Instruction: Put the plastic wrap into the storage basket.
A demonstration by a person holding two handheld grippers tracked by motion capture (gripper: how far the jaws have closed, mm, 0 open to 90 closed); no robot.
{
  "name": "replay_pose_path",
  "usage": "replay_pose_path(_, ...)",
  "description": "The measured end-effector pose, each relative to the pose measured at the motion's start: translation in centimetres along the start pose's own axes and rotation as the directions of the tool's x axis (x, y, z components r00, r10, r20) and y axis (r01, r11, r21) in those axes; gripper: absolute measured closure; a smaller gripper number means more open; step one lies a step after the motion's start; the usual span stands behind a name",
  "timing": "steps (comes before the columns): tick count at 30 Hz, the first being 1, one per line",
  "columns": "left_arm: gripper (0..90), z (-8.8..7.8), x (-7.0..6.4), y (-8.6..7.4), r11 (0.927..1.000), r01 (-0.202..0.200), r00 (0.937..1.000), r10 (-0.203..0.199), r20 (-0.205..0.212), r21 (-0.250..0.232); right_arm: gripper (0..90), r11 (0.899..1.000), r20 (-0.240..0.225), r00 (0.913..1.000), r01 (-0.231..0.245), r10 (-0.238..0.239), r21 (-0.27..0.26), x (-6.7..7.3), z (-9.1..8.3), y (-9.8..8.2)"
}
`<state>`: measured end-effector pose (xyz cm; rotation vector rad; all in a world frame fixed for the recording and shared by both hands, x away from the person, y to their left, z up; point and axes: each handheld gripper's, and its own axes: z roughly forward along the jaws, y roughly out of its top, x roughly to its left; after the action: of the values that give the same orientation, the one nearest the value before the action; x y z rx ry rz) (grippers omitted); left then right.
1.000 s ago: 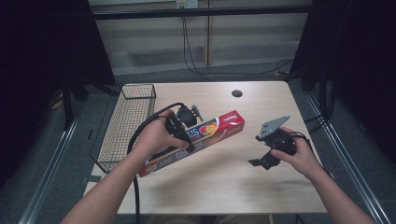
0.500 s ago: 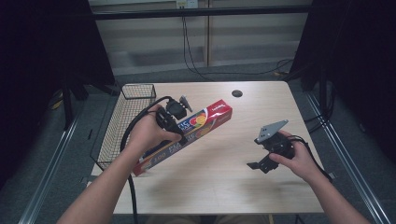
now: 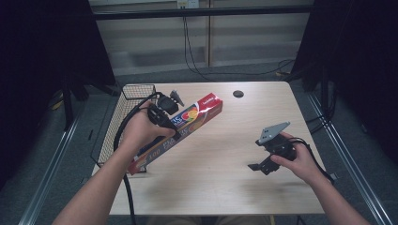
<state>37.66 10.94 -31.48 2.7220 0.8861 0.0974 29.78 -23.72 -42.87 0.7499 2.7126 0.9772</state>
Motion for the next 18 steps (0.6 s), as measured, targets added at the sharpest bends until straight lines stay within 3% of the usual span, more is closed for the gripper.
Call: replay_pose_path(18,43.4,-1.1,1.8,-1.3,0.9956,0.094,0.9947,-0.094,-0.040,-0.004,4.2,1.000,0.000,0.9999,0.014,-0.014,0.002,0.1,0.1,0.0)
